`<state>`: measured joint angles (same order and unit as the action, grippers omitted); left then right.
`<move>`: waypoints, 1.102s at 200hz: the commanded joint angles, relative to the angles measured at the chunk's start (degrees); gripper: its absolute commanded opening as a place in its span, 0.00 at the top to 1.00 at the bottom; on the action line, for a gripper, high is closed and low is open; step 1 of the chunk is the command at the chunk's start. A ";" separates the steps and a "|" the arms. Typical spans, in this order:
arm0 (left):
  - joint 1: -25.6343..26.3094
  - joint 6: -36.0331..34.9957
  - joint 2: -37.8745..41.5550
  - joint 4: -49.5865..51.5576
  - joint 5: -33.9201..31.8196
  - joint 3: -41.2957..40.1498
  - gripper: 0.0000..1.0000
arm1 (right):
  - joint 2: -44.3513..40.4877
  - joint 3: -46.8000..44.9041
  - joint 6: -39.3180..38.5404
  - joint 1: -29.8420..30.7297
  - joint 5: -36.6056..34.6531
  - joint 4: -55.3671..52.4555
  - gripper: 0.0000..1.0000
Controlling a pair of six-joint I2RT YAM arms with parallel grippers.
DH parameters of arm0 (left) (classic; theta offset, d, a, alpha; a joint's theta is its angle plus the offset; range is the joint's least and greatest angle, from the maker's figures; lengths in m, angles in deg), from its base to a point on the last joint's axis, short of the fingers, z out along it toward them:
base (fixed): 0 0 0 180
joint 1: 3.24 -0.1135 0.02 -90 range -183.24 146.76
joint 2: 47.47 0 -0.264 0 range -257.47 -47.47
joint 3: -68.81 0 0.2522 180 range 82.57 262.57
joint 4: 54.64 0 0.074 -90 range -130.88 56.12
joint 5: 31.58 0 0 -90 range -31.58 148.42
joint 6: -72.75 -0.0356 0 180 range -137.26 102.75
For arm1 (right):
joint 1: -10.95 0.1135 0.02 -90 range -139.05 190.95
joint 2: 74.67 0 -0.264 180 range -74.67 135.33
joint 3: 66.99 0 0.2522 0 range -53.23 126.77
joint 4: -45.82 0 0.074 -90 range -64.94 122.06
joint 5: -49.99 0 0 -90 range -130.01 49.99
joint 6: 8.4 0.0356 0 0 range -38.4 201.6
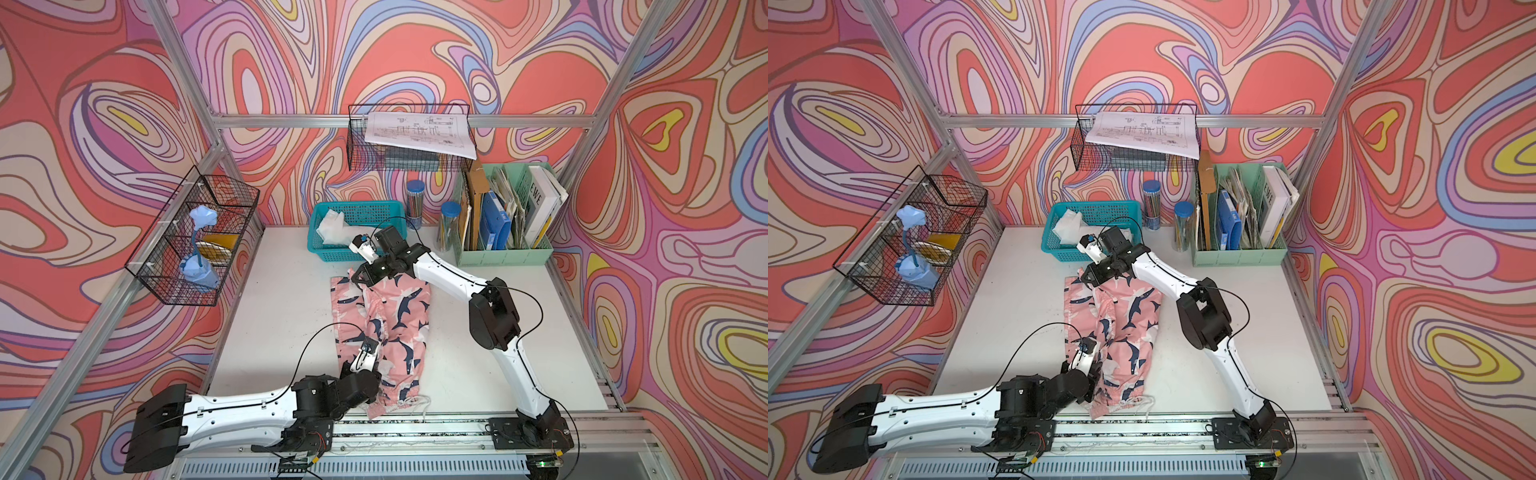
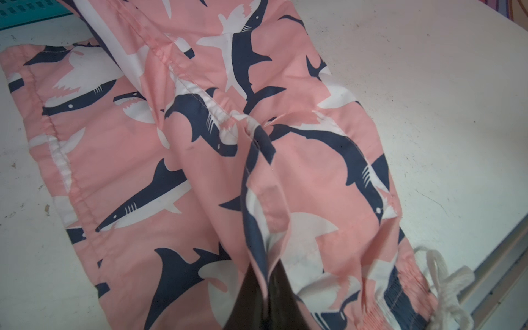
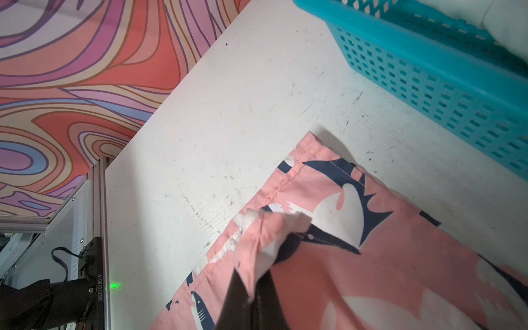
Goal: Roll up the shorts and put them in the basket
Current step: Fold the shorts at the center of the board.
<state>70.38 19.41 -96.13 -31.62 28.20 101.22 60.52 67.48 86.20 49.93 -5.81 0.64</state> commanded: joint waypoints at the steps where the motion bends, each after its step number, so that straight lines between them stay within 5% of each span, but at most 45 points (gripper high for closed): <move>1: 0.38 2.11 2.34 3.25 -1.95 -0.98 0.73 | 1.77 2.74 0.34 0.05 3.02 0.40 1.00; 17: 0.53 2.65 3.83 4.27 -2.37 -1.25 0.60 | 2.55 3.17 0.58 0.04 4.47 0.69 1.00; 41: 0.92 3.49 6.54 5.45 -3.54 -1.36 0.58 | 4.42 5.09 1.44 0.04 7.39 0.25 1.00; 80: 1.41 3.44 10.78 11.75 -7.00 -0.19 0.45 | 6.47 5.89 2.62 0.05 10.29 1.05 0.37; 108: 1.44 2.00 13.57 14.56 -8.87 1.39 0.41 | 5.12 3.39 3.73 0.06 8.19 3.98 0.18; 156: 1.71 0.81 18.71 17.89 -12.24 3.63 0.37 | -0.73 -3.28 8.36 -1.30 1.24 13.30 0.02; 187: 1.73 0.24 21.82 20.67 -15.68 3.03 0.32 | -5.87 -10.25 12.80 -4.02 0.05 21.47 0.02; 220: 1.68 -9.36 22.67 14.45 -20.01 3.45 0.17 | -14.45 -20.17 13.76 -6.48 -4.09 26.88 0.02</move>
<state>71.80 18.05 -73.60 -14.02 12.66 103.58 53.44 52.29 97.81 45.14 -5.68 20.31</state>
